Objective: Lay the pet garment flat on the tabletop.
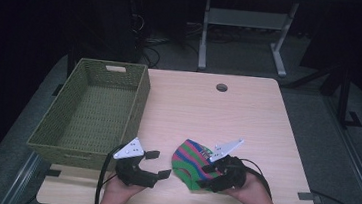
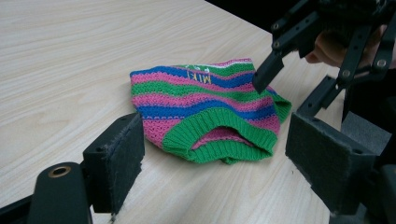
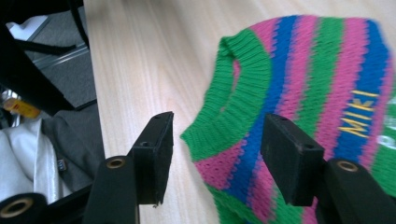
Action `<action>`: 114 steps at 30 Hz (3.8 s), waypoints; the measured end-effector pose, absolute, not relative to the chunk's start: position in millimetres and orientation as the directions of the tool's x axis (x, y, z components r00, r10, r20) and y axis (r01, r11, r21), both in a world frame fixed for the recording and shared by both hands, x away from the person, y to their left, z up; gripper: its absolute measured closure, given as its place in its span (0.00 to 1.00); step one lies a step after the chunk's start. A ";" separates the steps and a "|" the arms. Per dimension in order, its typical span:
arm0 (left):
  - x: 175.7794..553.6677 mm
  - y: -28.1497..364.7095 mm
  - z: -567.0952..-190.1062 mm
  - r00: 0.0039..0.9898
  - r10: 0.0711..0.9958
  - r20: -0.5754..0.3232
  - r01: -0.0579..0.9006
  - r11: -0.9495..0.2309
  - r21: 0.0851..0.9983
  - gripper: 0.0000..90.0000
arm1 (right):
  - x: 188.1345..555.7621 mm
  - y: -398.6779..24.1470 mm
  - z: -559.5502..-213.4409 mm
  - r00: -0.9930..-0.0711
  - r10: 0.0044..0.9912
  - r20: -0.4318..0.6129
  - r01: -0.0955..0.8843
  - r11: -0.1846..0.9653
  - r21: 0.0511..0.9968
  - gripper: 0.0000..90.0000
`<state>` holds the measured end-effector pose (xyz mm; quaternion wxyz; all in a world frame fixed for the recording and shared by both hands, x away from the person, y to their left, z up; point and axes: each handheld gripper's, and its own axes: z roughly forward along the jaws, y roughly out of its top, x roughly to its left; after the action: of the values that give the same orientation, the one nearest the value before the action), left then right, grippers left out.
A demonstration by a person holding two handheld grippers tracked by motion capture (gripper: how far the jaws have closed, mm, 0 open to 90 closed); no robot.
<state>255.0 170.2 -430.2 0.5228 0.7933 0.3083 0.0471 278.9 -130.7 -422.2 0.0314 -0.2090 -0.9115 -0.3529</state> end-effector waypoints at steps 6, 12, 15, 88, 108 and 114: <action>255.6 170.1 -430.4 0.805 0.538 -0.249 0.442 -0.265 0.857 0.21 | 278.5 -121.1 -434.7 -0.922 0.341 0.185 0.381 0.698 0.607 0.51; 255.6 170.5 -430.6 0.806 0.537 -0.250 0.443 -0.265 0.857 0.21 | 279.9 -117.1 -446.9 -0.926 0.344 0.158 0.368 0.719 0.589 0.51; 255.3 171.4 -429.9 0.804 0.538 -0.253 0.444 -0.259 0.858 0.21 | 281.4 -118.6 -451.7 -0.922 0.353 0.157 0.375 0.720 0.584 0.54; 255.5 148.1 -426.0 0.843 0.470 -0.262 0.425 -0.283 0.860 0.23 | 288.8 -174.0 -377.7 -0.904 0.384 0.190 0.381 0.517 0.766 0.93; 269.3 138.3 -425.2 0.879 0.424 -0.218 0.371 -0.321 0.871 0.32 | 298.3 -183.8 -366.0 -0.910 0.363 0.200 0.374 0.512 0.774 0.93; 274.0 136.3 -428.3 0.893 0.399 -0.207 0.351 -0.330 0.876 0.33 | 301.5 -187.6 -362.5 -0.912 0.355 0.208 0.374 0.504 0.779 0.93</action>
<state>274.0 136.3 -428.3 0.5310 0.8153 0.2299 0.0228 301.5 -187.6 -362.5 0.0108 -0.2100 -0.8671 -0.4515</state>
